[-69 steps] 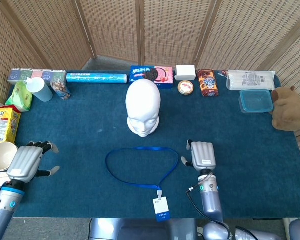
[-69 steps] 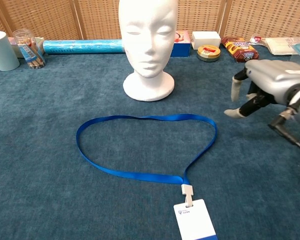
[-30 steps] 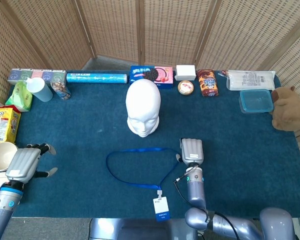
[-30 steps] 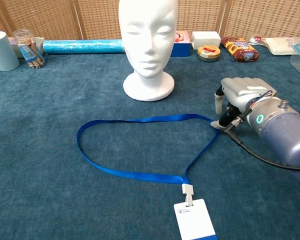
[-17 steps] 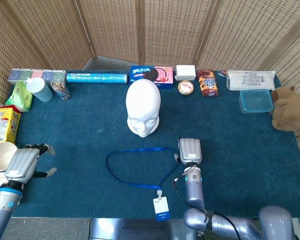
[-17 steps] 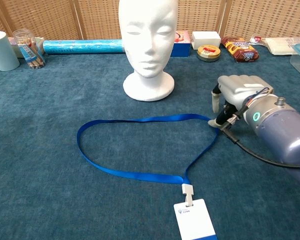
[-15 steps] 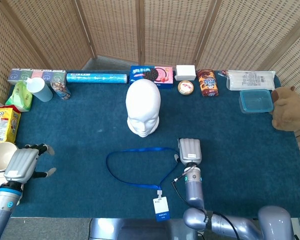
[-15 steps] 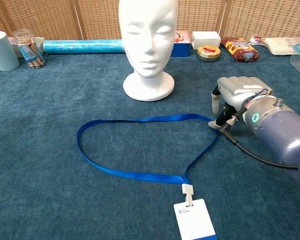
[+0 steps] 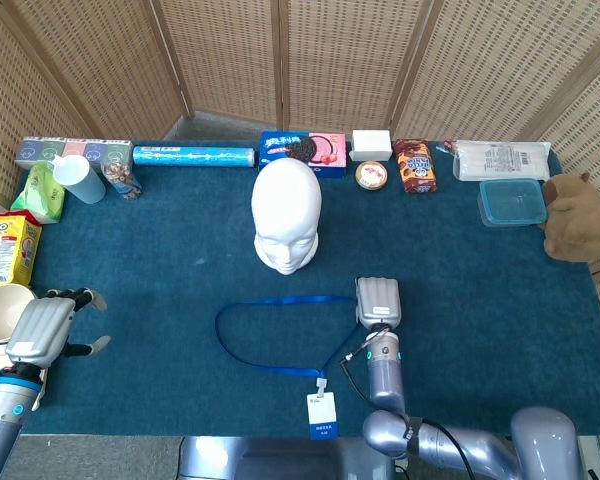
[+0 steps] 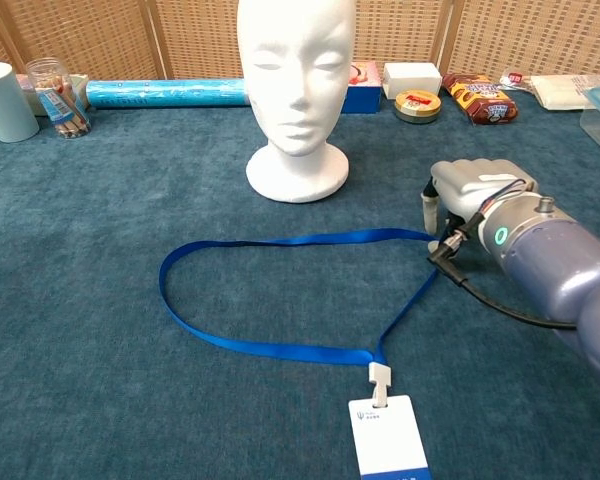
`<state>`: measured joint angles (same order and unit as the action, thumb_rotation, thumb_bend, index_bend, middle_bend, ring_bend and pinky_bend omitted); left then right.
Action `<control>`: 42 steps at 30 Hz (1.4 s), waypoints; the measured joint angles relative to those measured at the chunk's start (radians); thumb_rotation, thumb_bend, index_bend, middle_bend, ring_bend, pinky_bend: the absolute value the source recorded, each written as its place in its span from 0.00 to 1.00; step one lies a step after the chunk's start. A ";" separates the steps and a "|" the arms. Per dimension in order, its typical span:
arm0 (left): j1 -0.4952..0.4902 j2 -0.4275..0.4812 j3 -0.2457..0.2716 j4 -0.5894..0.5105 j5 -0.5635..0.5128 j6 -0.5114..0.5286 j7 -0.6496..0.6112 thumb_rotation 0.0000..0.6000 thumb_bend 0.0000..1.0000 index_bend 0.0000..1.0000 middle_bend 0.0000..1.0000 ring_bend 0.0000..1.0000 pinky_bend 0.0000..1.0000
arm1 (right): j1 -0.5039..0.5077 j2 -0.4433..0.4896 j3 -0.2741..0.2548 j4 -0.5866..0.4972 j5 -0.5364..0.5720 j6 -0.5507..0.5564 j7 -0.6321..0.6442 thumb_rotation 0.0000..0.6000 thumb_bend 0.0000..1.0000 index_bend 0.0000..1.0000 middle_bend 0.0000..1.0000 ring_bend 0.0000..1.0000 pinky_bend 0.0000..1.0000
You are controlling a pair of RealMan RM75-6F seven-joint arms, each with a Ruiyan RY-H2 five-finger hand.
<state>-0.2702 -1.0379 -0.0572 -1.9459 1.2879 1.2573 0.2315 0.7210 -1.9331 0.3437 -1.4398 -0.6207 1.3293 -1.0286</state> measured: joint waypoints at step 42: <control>-0.242 -0.173 -0.078 0.083 -0.230 -0.161 0.350 0.88 0.19 0.47 1.00 1.00 0.95 | 0.005 0.043 -0.039 -0.113 -0.002 0.019 0.039 1.00 0.44 0.61 0.99 1.00 1.00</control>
<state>-0.5123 -1.2109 -0.1347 -1.8627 1.0581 1.0962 0.5818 0.7257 -1.8897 0.3046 -1.5524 -0.6224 1.3485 -0.9894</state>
